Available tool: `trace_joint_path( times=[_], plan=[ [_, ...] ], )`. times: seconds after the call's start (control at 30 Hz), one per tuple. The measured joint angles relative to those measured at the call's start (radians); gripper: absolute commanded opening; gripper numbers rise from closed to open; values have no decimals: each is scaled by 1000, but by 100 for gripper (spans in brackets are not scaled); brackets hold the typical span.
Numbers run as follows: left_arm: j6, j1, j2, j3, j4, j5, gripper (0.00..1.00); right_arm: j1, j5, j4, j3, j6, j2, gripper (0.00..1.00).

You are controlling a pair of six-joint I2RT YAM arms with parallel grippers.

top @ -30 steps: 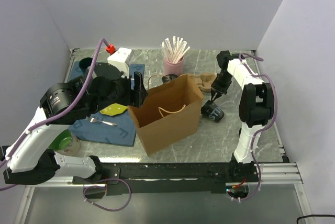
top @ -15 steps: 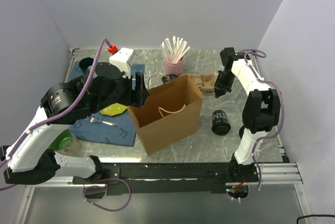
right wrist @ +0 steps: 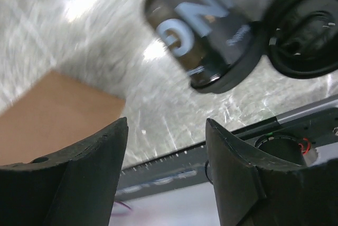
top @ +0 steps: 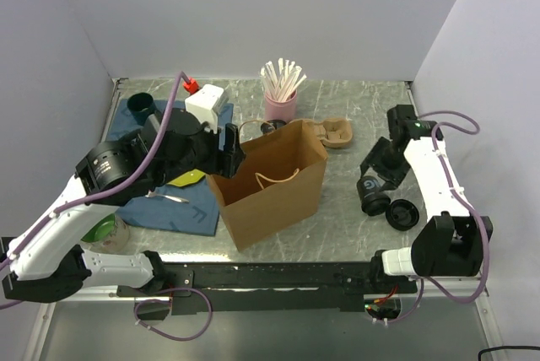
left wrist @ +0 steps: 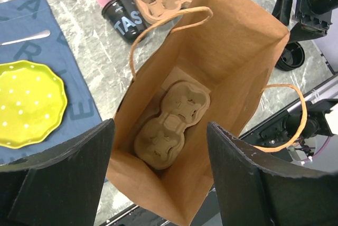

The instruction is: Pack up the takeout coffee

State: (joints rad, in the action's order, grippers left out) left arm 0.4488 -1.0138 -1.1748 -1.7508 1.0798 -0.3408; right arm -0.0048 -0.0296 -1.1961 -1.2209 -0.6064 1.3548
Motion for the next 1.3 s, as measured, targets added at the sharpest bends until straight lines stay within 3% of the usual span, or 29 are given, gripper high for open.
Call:
trace_joint_path(
  times=[0.27,0.83,1.3],
  plan=[
    [-18,0,40,53,-36,24,76,-110,39,55,118,-100,-66,63],
    [-10,0,67,53,-32,33,75,-118,98,85,224,-288,-106,62],
    [-14,0,66,51,3,30,76,-118,98,158,281,-375,-92,39]
  ],
)
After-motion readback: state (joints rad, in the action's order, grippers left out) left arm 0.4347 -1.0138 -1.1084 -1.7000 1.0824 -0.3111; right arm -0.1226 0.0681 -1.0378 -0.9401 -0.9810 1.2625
